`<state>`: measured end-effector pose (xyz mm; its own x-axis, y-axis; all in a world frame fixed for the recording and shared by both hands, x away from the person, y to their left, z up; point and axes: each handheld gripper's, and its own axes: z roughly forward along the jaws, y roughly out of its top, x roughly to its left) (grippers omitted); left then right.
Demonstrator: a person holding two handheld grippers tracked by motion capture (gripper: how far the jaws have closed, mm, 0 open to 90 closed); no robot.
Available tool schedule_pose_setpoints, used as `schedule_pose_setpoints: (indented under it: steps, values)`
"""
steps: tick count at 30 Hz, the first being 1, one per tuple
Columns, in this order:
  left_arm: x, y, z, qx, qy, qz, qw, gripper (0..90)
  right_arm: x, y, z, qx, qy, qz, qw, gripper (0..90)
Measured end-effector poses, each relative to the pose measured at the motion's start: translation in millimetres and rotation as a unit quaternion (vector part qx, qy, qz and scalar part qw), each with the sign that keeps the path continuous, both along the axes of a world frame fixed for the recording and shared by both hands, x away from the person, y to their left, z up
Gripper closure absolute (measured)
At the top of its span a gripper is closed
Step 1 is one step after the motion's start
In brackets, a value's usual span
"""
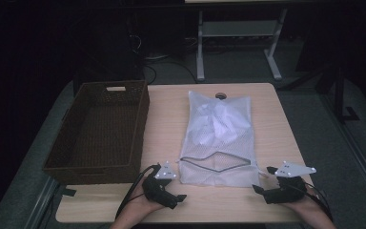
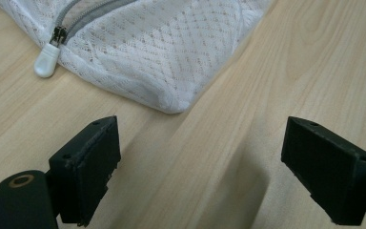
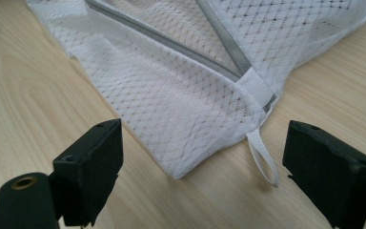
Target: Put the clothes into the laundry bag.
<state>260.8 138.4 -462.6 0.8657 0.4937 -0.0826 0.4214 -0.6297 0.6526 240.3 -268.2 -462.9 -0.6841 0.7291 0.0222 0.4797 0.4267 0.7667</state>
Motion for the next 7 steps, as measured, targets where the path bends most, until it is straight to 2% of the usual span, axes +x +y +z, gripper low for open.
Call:
schedule_pose_setpoints:
  steps: [7]
  values:
    - [1.0, 2.7, 2.1, -0.007, -0.004, 0.005, 1.0, 12.6, 0.8, -1.5, -0.5, 0.0, 0.003, 0.005, 1.0, 13.5]
